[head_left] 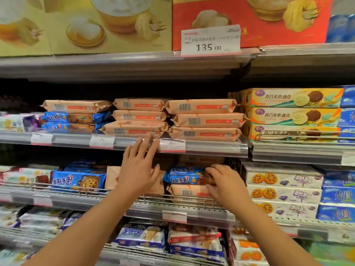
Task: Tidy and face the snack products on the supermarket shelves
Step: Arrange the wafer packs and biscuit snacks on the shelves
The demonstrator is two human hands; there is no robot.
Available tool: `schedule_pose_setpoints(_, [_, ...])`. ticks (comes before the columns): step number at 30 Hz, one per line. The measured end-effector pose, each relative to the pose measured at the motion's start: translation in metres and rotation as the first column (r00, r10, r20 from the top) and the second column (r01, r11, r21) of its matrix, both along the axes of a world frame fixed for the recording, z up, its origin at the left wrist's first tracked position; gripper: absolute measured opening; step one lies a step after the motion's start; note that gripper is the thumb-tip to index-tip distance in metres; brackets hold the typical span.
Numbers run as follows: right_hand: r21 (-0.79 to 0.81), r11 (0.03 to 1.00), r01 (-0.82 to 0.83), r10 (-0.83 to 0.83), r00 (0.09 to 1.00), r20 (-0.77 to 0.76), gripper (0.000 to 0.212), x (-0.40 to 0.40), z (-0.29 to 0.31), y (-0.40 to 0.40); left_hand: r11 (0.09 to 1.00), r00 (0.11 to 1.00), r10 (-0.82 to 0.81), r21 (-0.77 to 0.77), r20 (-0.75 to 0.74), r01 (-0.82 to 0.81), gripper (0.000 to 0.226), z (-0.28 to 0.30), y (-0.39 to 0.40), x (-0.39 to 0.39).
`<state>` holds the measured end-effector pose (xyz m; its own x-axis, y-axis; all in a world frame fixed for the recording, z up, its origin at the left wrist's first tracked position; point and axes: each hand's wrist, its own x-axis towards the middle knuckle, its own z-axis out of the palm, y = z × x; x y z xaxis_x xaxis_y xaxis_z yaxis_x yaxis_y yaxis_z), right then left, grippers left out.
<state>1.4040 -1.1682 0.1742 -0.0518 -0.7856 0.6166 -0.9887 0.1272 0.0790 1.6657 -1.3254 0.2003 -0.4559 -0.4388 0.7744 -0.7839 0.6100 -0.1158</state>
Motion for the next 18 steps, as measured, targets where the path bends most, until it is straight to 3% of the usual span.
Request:
schedule_pose_setpoints(3, [0.098, 0.993, 0.069, -0.069, 0.998, -0.007, 0.050, -0.010, -0.005, -0.018, 1.000, 1.000, -0.020, 0.020, 0.018, 0.019, 0.075, 0.003, 0.000, 0.005])
schedule_pose_setpoints(9, [-0.090, 0.996, 0.003, 0.005, 0.996, 0.091, 0.033, -0.011, -0.007, -0.013, 0.998, 0.999, -0.034, 0.046, 0.021, 0.033, 0.074, 0.004, 0.002, 0.008])
schedule_pose_setpoints(14, [-0.259, 0.959, -0.116, 0.114, 0.993, -0.021, 0.042, 0.002, -0.001, 0.007, 0.989, 0.995, -0.097, 0.111, 0.027, 0.093, 0.069, 0.012, 0.007, 0.013])
schedule_pose_setpoints(18, [-0.312, 0.934, -0.172, 0.130, 0.980, -0.152, 0.028, 0.017, 0.026, 0.024, 0.953, 0.969, -0.245, 0.172, -0.035, 0.248, 0.059, 0.029, 0.004, 0.036])
